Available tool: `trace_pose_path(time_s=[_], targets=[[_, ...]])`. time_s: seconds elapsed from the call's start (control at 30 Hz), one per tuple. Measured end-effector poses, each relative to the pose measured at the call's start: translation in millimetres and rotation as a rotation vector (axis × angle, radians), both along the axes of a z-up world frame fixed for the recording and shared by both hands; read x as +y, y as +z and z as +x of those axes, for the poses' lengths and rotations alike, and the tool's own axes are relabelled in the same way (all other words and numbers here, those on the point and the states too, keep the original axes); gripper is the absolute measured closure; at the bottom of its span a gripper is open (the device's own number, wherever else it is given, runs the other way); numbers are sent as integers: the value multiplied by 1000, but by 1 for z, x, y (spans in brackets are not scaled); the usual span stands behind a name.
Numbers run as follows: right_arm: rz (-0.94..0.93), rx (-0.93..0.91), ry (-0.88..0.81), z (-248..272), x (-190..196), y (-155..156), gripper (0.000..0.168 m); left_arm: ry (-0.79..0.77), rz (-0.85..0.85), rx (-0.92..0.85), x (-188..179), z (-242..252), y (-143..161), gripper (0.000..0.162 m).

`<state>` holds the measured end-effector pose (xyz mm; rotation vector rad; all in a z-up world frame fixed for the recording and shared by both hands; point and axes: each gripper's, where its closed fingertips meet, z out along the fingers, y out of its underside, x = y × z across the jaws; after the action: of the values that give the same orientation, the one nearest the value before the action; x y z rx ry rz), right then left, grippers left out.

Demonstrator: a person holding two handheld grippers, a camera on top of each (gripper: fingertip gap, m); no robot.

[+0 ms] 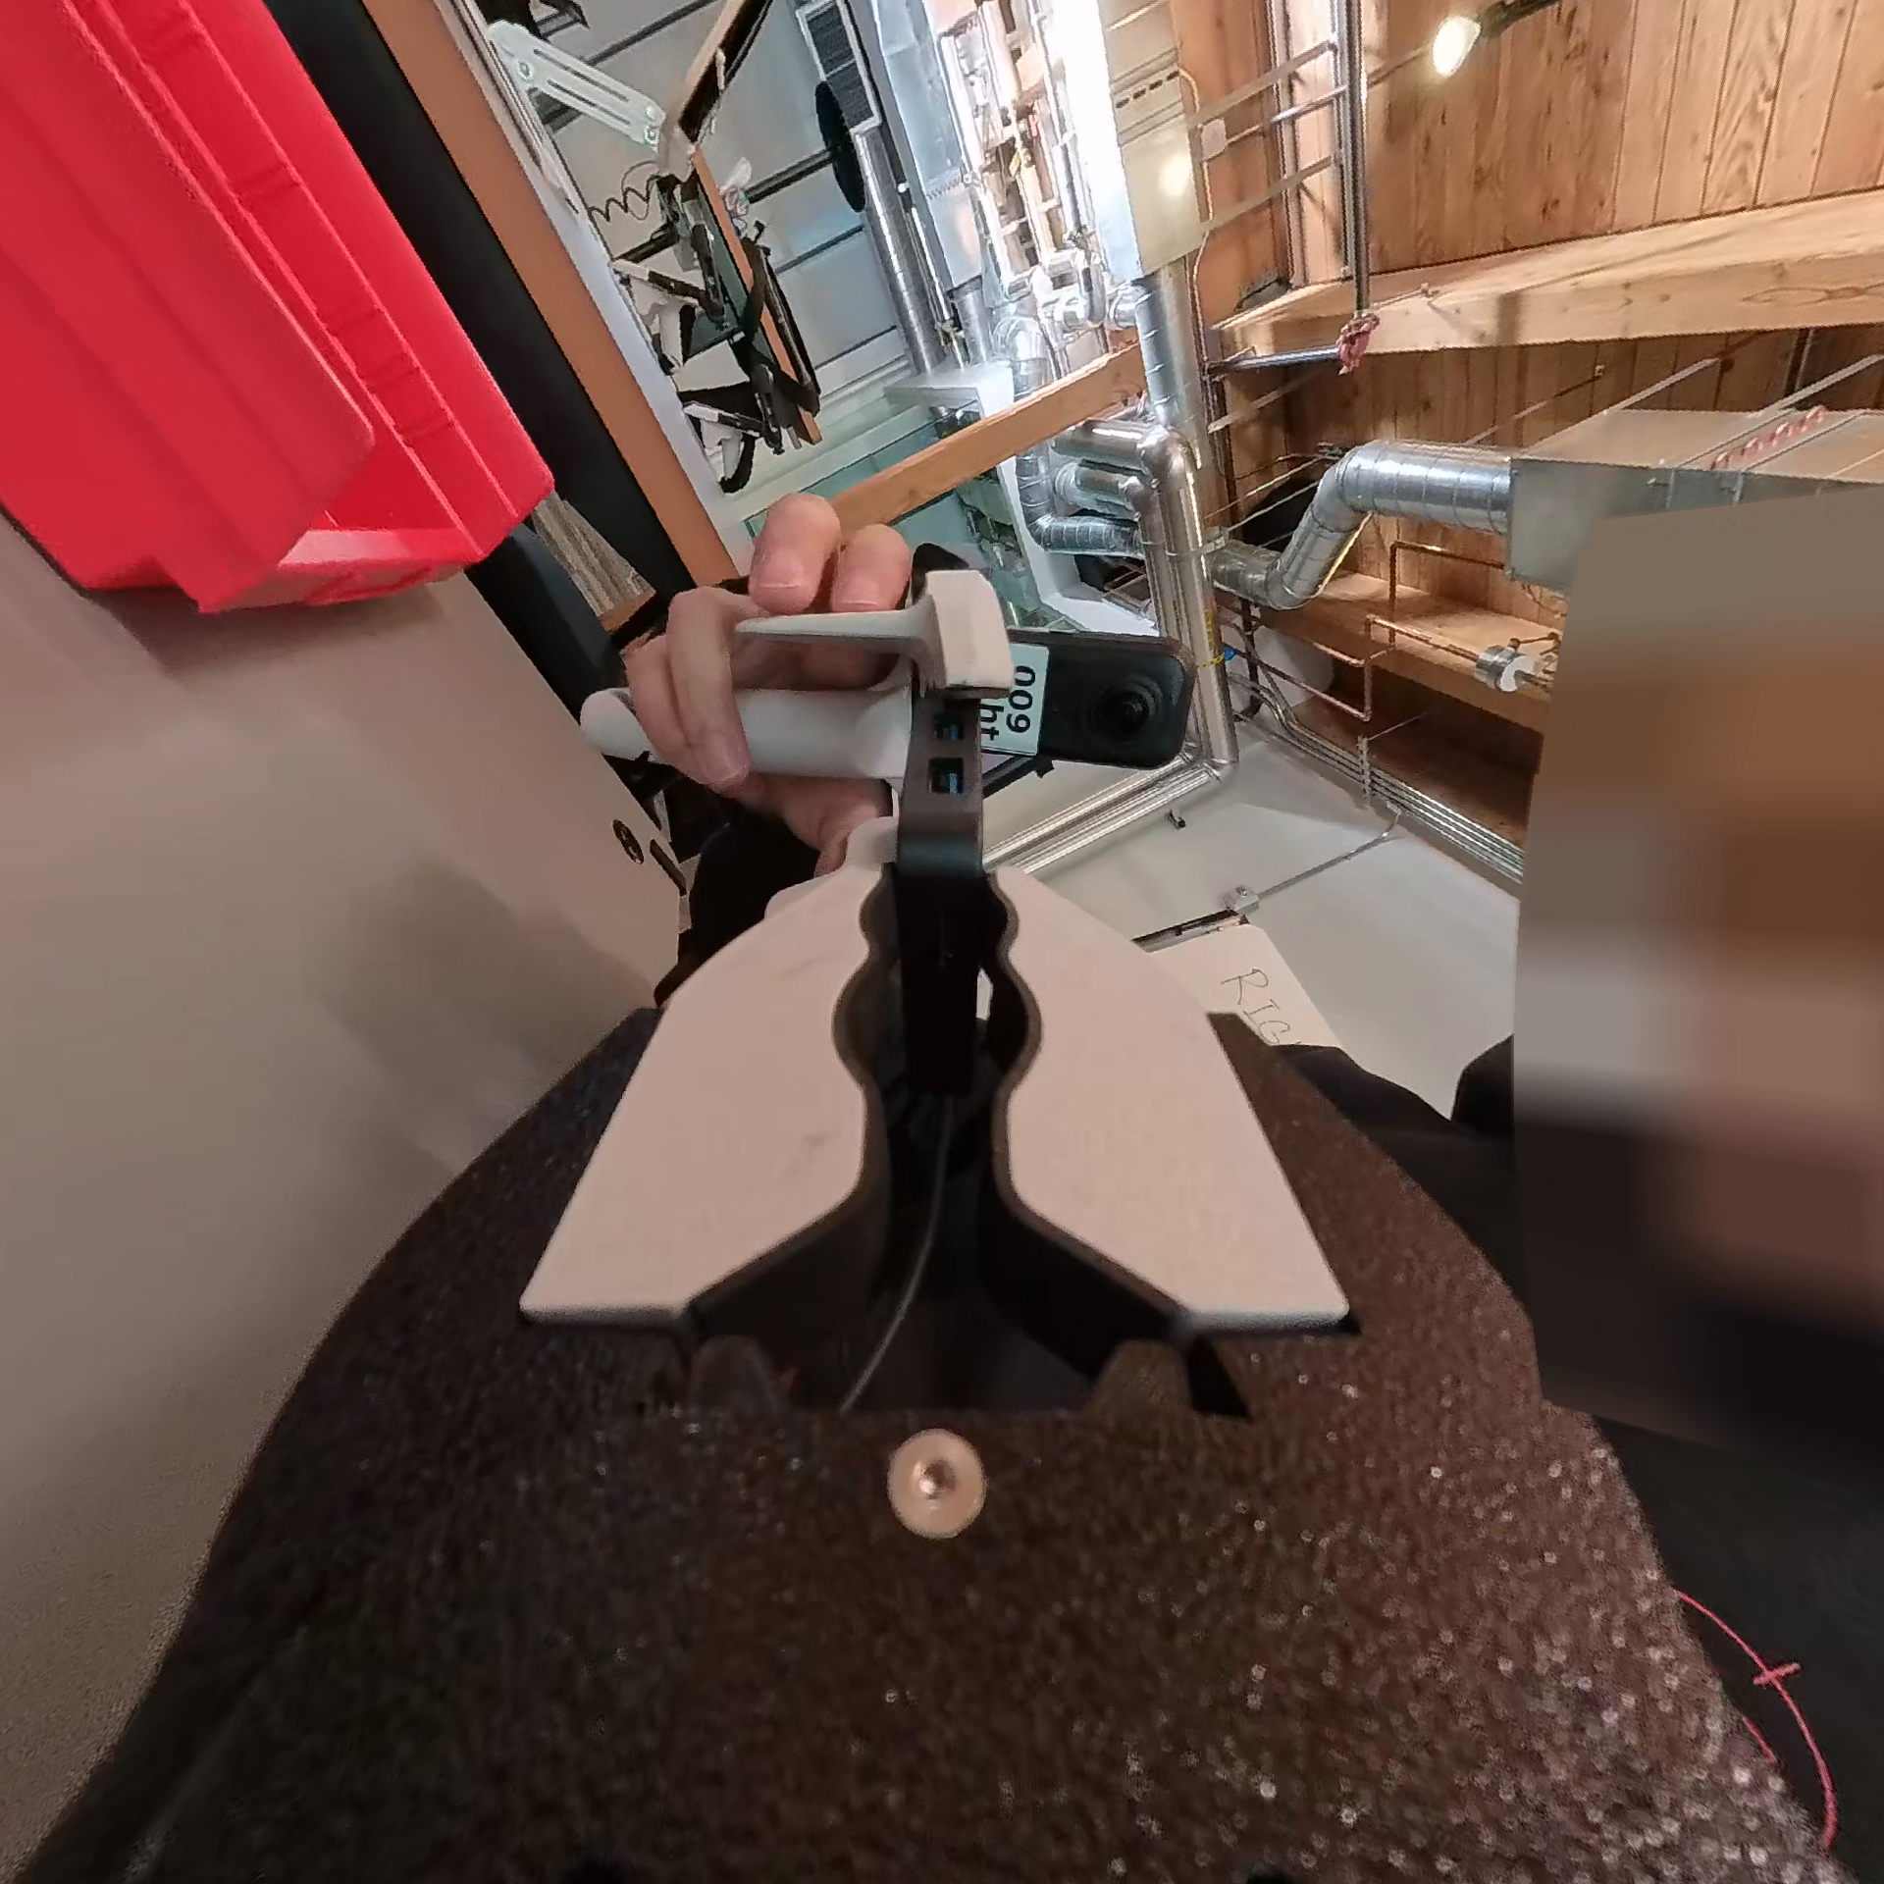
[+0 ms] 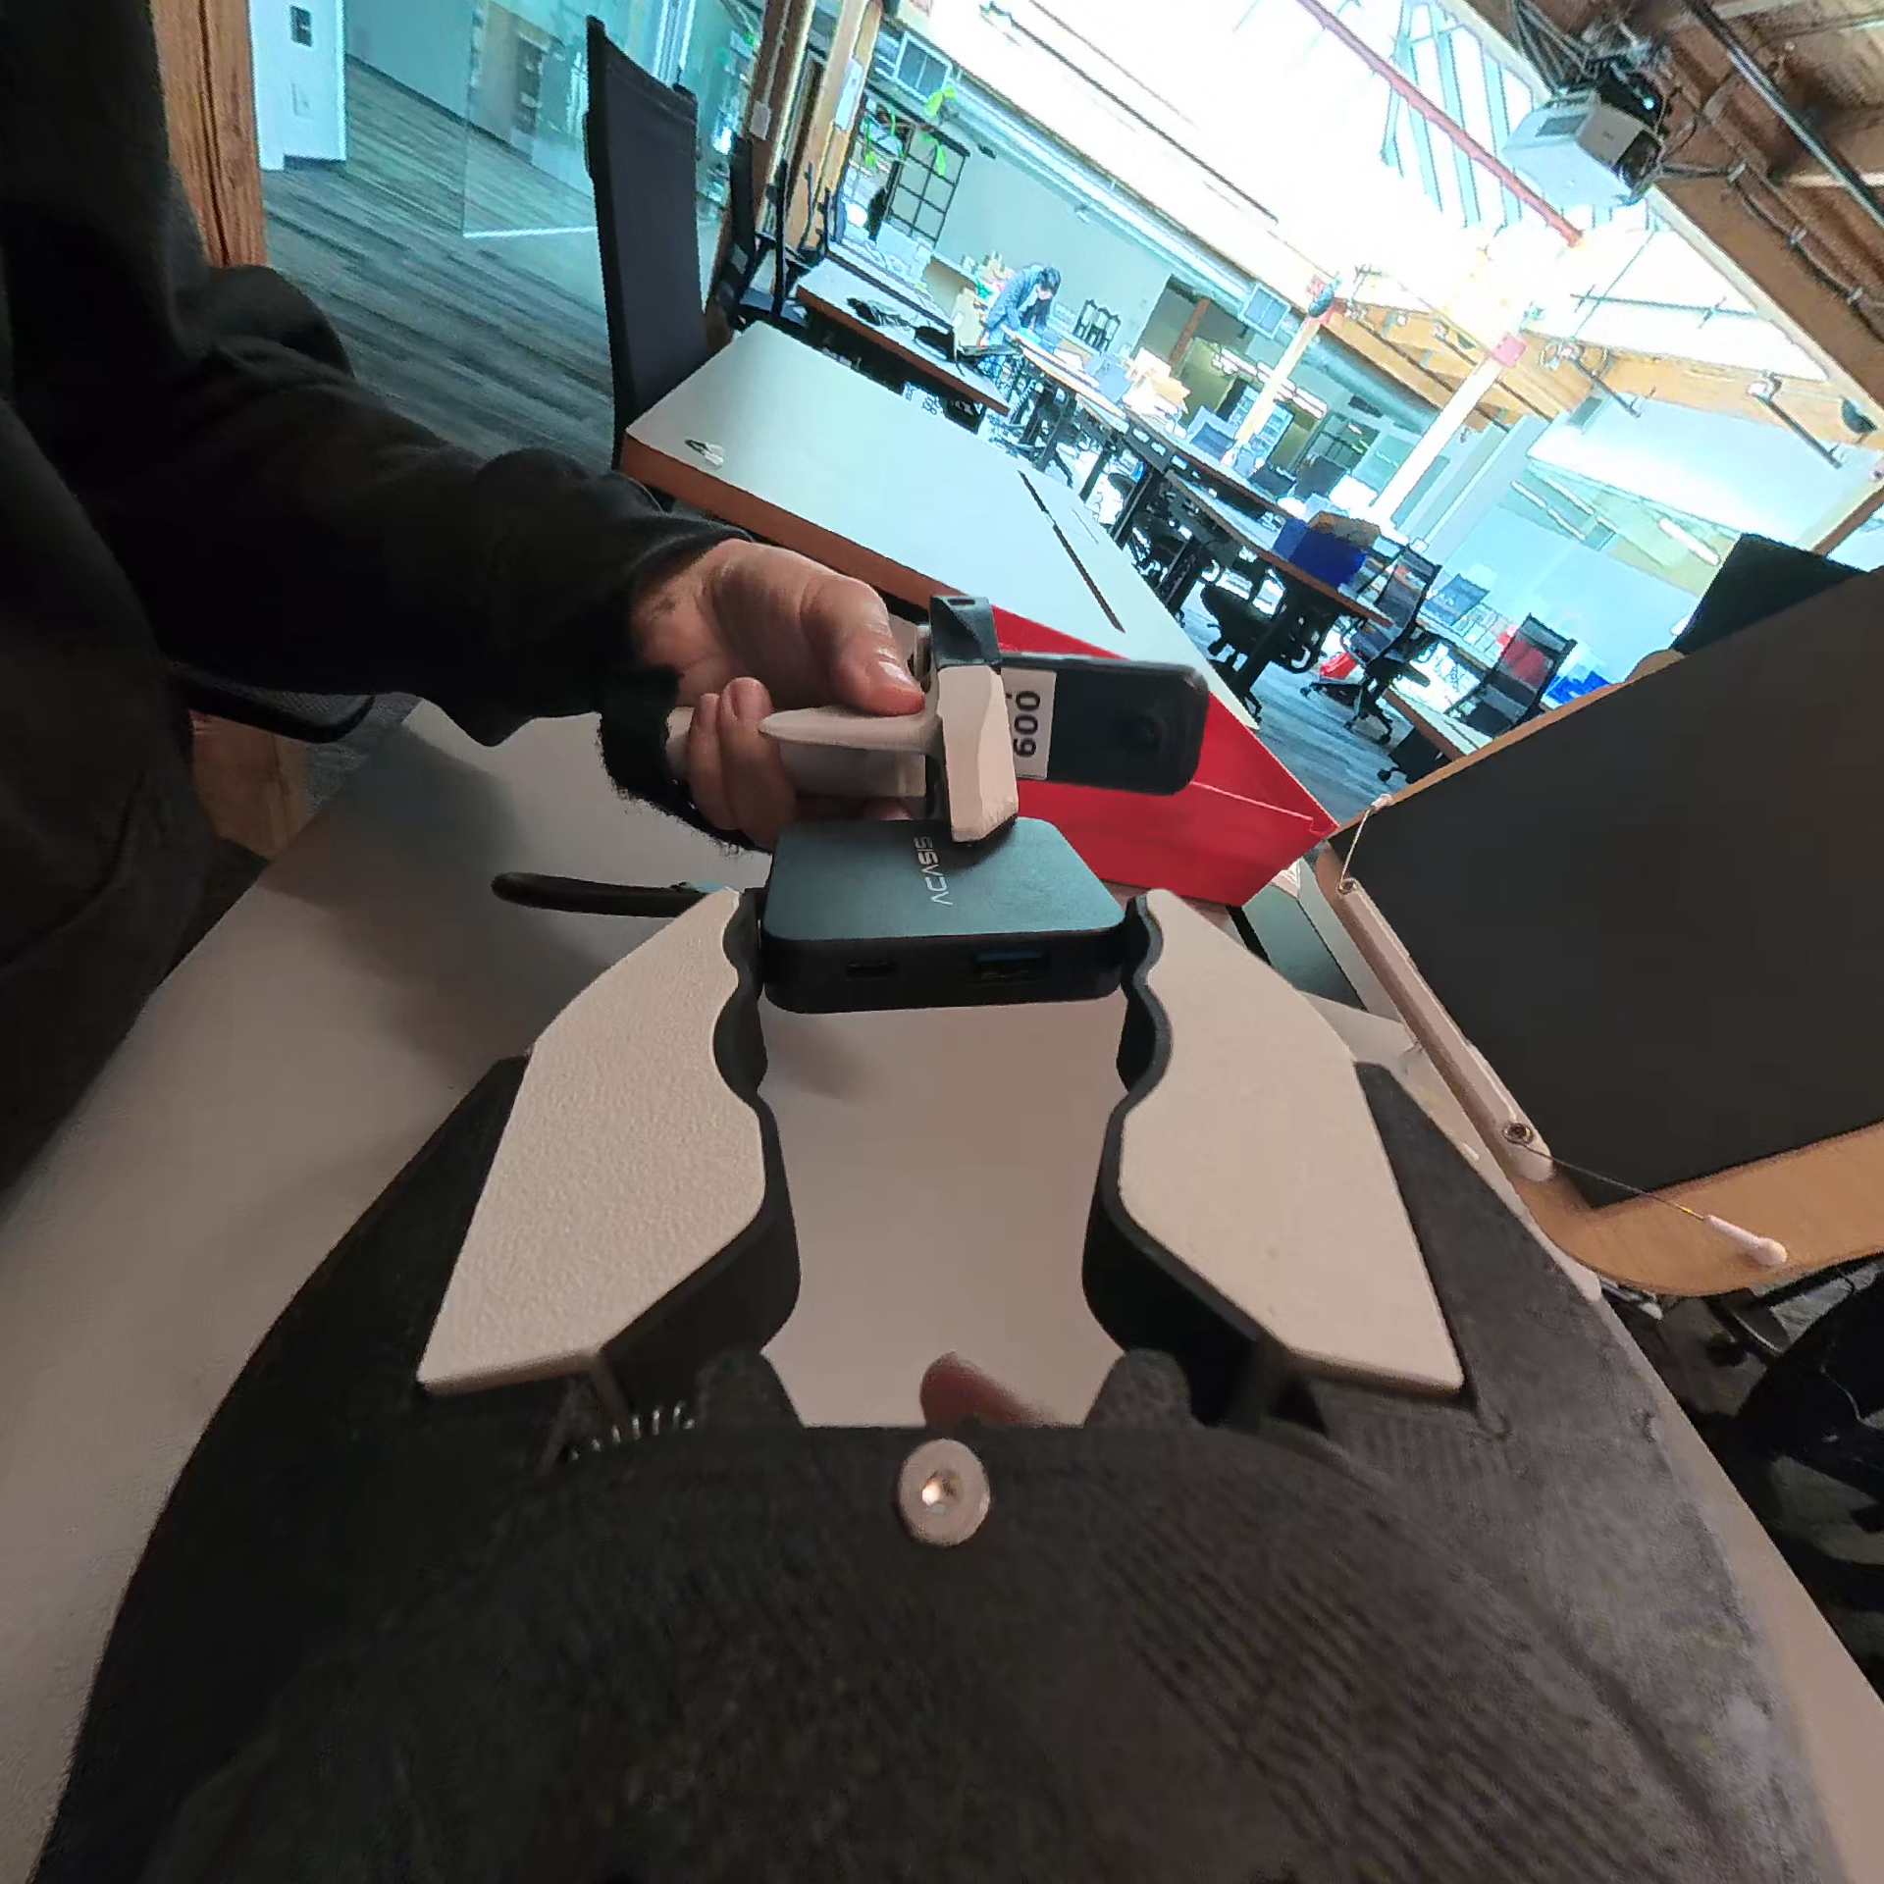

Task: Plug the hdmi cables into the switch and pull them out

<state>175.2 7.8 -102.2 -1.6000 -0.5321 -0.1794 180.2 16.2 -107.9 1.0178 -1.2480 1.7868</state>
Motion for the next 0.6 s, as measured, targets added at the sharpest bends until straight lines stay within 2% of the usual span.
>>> trace_pose_path(time_s=[0.1, 0.3, 0.6], targets=[[-3, -10, 24, -1, 0, -4, 99, -7, 18, 8, -1, 0, -4, 147], [-13, 93, 78, 0, -1, -1, 99, -6, 35, 17, -1, 1, -3, 148], [17, 134, 51, 6, 3, -5, 99, 20, 88, 25, 4, 7, -4, 148]])
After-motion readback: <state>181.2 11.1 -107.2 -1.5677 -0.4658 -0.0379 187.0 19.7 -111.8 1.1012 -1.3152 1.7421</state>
